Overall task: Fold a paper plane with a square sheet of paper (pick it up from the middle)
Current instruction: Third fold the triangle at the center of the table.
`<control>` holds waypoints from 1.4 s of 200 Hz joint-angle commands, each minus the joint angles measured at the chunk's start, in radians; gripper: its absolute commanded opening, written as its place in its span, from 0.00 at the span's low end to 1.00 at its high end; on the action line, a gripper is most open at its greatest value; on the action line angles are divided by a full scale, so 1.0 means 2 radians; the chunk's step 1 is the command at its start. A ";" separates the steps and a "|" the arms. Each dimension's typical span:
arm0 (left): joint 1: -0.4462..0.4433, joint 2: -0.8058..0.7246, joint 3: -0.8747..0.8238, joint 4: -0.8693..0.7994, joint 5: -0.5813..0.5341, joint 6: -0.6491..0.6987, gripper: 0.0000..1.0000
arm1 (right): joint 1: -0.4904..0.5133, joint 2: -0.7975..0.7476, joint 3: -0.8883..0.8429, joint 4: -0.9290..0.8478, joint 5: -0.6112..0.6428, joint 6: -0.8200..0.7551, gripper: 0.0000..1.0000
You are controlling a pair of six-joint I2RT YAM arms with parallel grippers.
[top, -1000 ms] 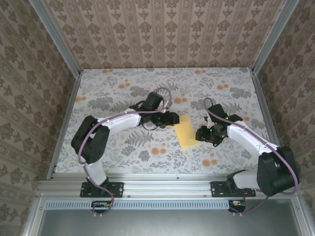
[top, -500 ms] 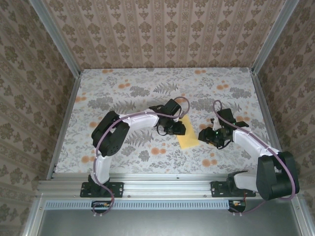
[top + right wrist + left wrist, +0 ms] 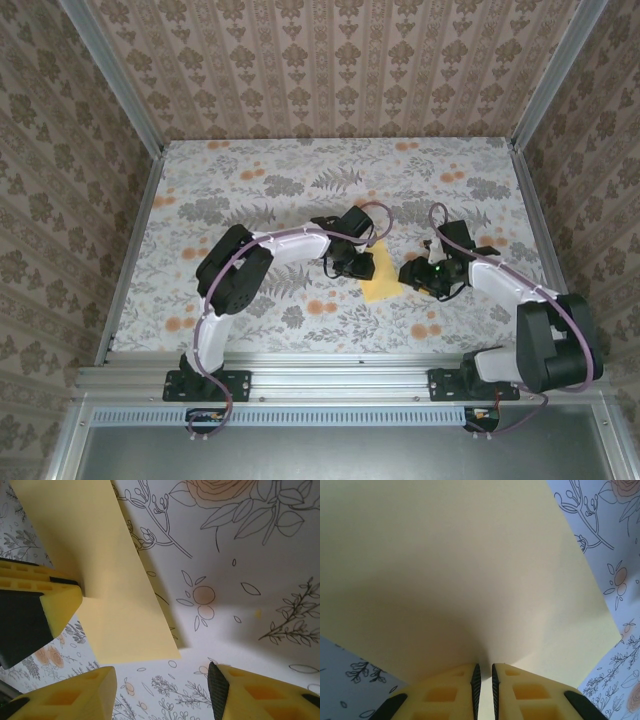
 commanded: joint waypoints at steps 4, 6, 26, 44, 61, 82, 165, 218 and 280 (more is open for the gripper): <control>-0.002 0.018 -0.001 -0.029 -0.028 0.020 0.17 | -0.003 0.014 -0.003 0.021 -0.016 0.005 0.54; -0.002 0.019 -0.002 -0.029 -0.028 0.021 0.18 | -0.002 0.015 -0.002 0.022 -0.016 0.005 0.54; -0.002 0.020 -0.004 -0.030 -0.028 0.023 0.17 | -0.002 0.033 -0.002 0.040 -0.032 0.008 0.55; -0.002 0.021 -0.007 -0.029 -0.026 0.024 0.17 | -0.001 0.050 0.000 0.052 -0.048 0.011 0.54; -0.001 0.021 -0.012 -0.025 -0.023 0.022 0.16 | 0.002 0.058 0.002 0.059 -0.053 0.012 0.54; 0.001 0.021 -0.018 -0.021 -0.020 0.021 0.16 | 0.009 0.072 0.008 0.057 -0.053 0.006 0.53; 0.005 0.018 -0.030 -0.013 -0.011 0.021 0.14 | 0.025 0.078 0.013 0.068 -0.091 0.015 0.50; 0.008 0.016 -0.035 -0.009 -0.008 0.022 0.14 | 0.025 0.068 0.005 0.087 -0.115 0.035 0.45; 0.013 0.008 -0.042 -0.004 -0.005 0.022 0.14 | 0.020 0.057 0.004 0.098 -0.128 0.050 0.26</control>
